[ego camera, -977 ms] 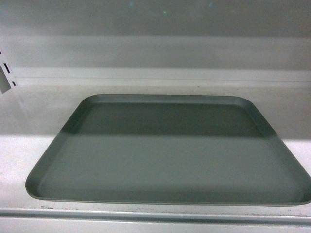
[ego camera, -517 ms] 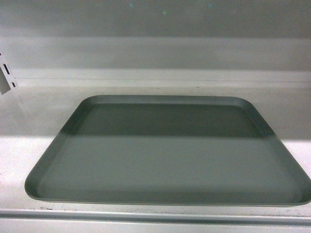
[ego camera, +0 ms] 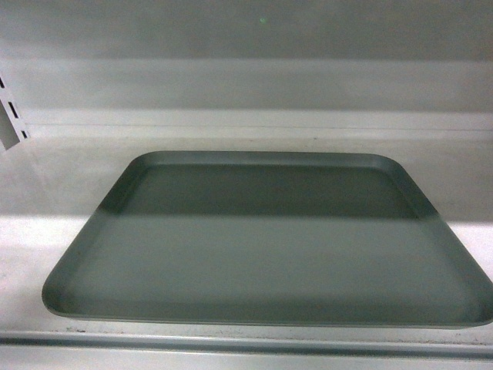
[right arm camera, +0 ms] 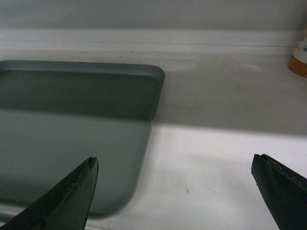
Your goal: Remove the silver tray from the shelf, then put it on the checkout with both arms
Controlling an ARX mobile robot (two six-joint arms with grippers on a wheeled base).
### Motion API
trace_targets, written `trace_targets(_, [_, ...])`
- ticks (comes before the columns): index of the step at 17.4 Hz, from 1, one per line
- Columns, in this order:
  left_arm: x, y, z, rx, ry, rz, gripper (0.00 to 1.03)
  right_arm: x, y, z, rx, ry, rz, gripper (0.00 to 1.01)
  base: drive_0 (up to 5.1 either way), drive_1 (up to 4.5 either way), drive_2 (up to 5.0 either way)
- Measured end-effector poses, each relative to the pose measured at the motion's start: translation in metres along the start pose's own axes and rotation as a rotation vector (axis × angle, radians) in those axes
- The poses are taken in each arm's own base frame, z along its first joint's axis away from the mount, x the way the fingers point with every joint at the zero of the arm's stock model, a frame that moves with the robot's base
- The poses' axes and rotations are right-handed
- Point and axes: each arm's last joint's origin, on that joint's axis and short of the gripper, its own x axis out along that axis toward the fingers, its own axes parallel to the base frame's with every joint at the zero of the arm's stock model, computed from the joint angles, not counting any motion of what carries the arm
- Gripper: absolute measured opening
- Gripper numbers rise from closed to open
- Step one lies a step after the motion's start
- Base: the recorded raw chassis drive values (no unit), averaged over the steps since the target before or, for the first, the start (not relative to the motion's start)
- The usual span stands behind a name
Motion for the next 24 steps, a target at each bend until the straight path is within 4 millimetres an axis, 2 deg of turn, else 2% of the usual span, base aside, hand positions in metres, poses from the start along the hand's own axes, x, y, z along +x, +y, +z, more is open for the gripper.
trace_targets(3, [0.034, -0.007, 0.007, -0.024, -0.012, -0.031, 0.98, 0.039, 0.007, 0.006, -0.010, 0.015, 0.021, 0.98, 0.0, 0.00, 0.0])
trace_targets(6, [0.068, -0.017, 0.005, -0.026, 0.018, -0.078, 0.98, 0.077, 0.012, 0.002, -0.014, 0.088, 0.013, 0.98, 0.0, 0.00, 0.0])
trace_targets(11, [0.108, -0.024, 0.004, -0.030, 0.059, -0.111, 0.98, 0.118, 0.017, -0.006, 0.008, 0.190, -0.040, 0.98, 0.0, 0.00, 0.0])
trace_targets(15, [0.124, -0.027, -0.002, 0.002, 0.077, -0.108, 0.98, 0.136, 0.018, -0.002, 0.028, 0.224, -0.089, 0.98, 0.0, 0.00, 0.0])
trace_targets(18, [0.127, -0.031, -0.008, 0.032, 0.088, -0.117, 0.98, 0.148, 0.017, 0.000, 0.031, 0.252, -0.107, 0.98, 0.0, 0.00, 0.0])
trace_targets(24, [0.130, -0.032, -0.013, 0.036, 0.087, -0.107, 0.98, 0.154, 0.017, 0.002, 0.046, 0.263, -0.111, 0.98, 0.0, 0.00, 0.0])
